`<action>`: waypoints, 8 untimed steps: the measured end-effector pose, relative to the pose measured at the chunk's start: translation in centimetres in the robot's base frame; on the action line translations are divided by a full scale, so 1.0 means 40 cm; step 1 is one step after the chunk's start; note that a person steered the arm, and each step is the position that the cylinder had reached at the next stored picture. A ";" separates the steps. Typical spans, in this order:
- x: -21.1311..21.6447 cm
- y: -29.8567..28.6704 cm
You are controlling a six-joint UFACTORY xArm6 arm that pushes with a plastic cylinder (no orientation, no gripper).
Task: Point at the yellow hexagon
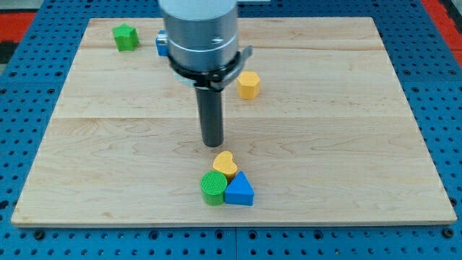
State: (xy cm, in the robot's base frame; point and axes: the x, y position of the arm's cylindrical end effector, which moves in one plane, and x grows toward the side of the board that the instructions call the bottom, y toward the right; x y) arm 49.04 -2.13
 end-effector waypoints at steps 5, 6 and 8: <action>-0.079 -0.015; -0.082 -0.017; -0.169 -0.023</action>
